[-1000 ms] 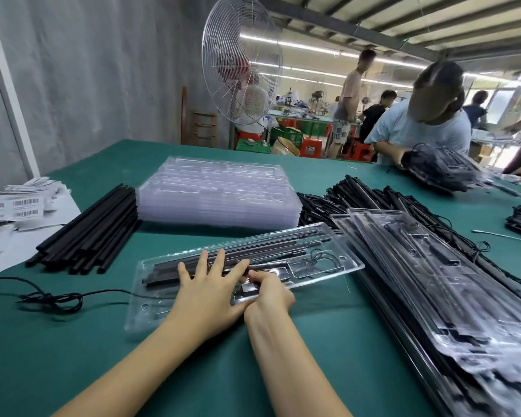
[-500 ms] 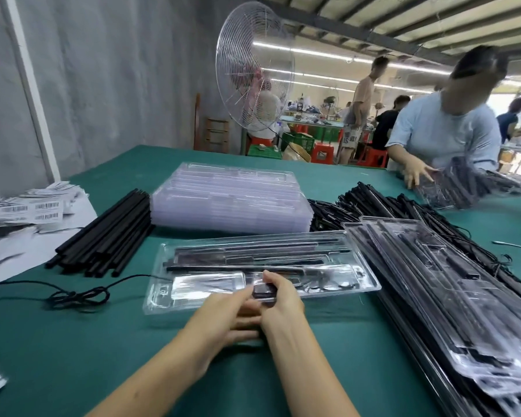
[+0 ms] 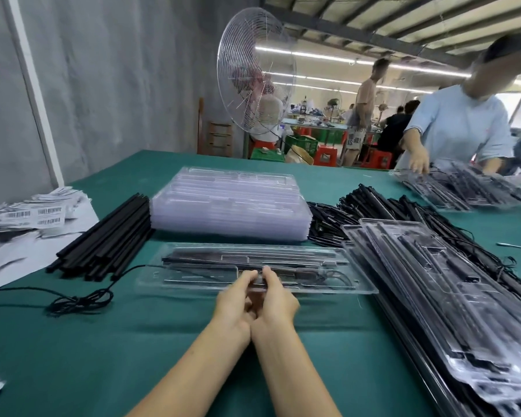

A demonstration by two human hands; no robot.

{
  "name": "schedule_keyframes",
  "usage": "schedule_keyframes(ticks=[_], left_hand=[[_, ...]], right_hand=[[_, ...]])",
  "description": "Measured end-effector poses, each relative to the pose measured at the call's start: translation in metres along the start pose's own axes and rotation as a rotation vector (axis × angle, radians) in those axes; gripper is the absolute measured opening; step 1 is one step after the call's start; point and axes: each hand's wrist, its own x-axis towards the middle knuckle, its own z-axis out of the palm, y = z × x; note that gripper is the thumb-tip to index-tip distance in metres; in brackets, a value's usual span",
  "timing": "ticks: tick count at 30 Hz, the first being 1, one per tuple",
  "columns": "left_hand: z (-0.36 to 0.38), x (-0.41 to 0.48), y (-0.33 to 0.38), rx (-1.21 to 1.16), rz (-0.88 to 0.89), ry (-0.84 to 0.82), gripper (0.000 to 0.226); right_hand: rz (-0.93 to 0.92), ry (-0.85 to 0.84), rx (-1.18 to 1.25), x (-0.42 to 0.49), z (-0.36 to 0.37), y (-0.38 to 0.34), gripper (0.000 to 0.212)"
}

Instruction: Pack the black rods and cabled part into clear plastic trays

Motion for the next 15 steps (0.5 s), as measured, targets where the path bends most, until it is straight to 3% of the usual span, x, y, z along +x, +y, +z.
schedule_keyframes(ticks=[4,7,11,15], left_hand=[[-0.002,0.009,-0.005,0.084,-0.025,-0.053,0.016],[-0.002,0.010,-0.009,0.102,0.024,0.036,0.022],[0.000,0.012,-0.006,0.103,0.042,0.057,0.010],[0.001,0.017,0.005,0.078,-0.044,-0.009,0.032]], right_hand=[[-0.057,0.002,-0.050,0.005,-0.001,0.003,0.025],[-0.107,0.010,-0.139,0.005,-0.003,0.007,0.027],[-0.173,0.034,-0.183,0.006,-0.004,0.009,0.032],[-0.230,0.028,-0.210,0.004,0.001,0.012,0.032]])
